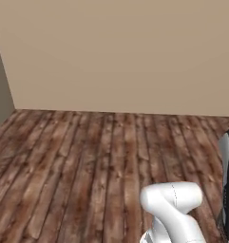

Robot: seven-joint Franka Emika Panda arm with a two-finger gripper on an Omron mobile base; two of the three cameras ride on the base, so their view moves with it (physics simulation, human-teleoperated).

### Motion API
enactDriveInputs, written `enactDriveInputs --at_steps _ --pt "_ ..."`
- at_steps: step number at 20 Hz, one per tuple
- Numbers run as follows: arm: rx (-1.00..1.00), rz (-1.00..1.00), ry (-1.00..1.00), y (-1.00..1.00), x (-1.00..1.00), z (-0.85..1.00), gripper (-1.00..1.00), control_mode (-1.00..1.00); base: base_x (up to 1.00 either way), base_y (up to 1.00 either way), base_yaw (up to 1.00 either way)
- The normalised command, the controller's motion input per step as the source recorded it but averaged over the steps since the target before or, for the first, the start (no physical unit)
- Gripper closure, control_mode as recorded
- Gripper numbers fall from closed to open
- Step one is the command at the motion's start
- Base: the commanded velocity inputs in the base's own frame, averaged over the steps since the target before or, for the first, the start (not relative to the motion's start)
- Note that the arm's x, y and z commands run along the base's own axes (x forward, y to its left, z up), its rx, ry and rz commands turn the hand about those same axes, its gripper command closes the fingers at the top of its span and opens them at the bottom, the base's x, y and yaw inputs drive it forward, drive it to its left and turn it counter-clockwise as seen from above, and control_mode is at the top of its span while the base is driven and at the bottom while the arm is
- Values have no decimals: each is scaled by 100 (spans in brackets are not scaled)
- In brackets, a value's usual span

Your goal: There is a bowl on the dining counter. Grab a lemon wedge from the fridge and place it in the bowl. Then get the liquor bottle and glass cup from the cabinet and place them next to the bowl.

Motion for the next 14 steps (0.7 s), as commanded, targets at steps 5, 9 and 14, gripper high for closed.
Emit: enactDriveInputs --at_steps 5,9,14 --pt "0 0 0 0 0 0 100 100 100 -4 -2" --pt "0 0 0 0 0 0 100 100 99 -11 -19" --pt "0 0 0 0 0 0 100 100 95 -15 -39"
